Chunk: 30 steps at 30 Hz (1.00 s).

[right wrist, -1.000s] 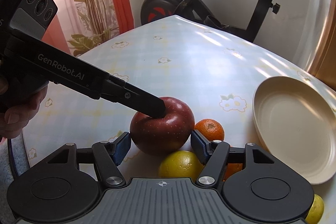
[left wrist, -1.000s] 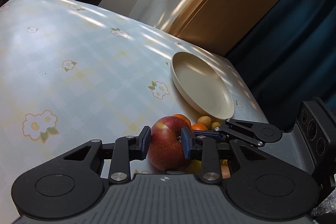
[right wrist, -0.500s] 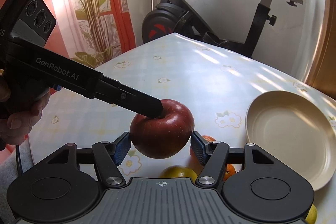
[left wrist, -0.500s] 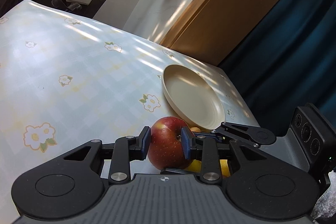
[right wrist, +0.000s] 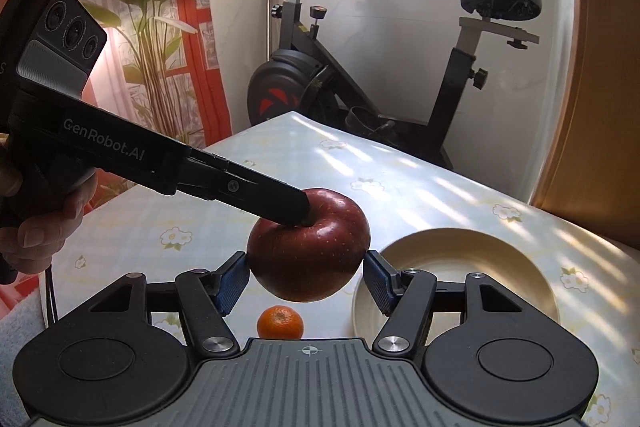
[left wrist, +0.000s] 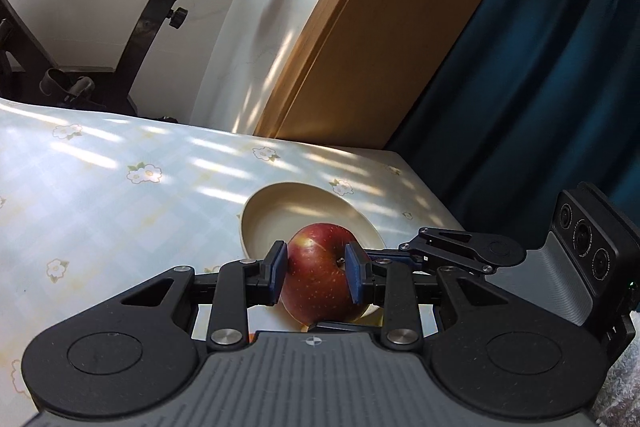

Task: Organize fruits
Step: 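Carry the red apple onto the cream plate and open the left gripper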

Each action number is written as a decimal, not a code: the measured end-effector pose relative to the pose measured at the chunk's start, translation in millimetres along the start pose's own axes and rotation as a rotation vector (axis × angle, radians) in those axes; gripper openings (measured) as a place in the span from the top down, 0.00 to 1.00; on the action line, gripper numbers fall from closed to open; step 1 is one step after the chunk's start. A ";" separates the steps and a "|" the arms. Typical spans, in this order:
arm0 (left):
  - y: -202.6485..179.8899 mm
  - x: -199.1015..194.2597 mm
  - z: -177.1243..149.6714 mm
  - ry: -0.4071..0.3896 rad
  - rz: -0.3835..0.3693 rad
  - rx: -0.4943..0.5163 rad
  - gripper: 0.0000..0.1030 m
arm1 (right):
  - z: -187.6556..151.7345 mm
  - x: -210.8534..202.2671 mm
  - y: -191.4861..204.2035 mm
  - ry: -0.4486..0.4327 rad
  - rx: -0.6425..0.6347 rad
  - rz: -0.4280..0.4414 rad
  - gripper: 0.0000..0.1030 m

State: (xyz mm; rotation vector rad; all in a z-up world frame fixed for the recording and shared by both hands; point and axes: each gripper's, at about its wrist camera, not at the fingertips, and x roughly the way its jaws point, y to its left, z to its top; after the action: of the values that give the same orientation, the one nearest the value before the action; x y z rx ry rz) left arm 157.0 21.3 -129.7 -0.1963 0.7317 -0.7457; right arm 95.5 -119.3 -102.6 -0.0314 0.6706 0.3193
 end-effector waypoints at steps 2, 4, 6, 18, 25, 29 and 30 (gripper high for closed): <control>-1.9 11.3 5.4 0.012 -0.009 0.009 0.68 | -1.0 -0.8 -12.7 0.003 -0.005 -0.011 0.43; -0.9 27.8 12.6 0.025 -0.015 0.014 0.68 | -0.1 1.2 -24.3 0.006 -0.010 -0.019 0.43; 1.0 38.8 17.4 0.034 -0.019 0.015 0.68 | 1.6 6.6 -36.4 0.013 -0.013 -0.023 0.43; 27.6 93.6 38.5 0.085 0.030 -0.038 0.68 | 5.1 64.9 -92.5 0.064 -0.005 0.002 0.43; 44.3 115.6 43.5 0.107 0.048 -0.068 0.68 | -2.6 88.1 -104.2 0.086 0.004 0.010 0.43; 49.7 120.8 44.7 0.108 0.061 -0.080 0.68 | -5.2 95.2 -105.0 0.080 0.009 0.011 0.43; 51.6 120.8 44.3 0.109 0.063 -0.082 0.68 | -5.9 96.4 -105.0 0.081 0.009 0.012 0.43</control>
State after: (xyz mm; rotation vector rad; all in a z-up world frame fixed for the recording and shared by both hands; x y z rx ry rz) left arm 275.7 -26.8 -182.8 -0.2068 0.8692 -0.6712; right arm 194.5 -192.8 -174.3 -0.0320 0.7524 0.3281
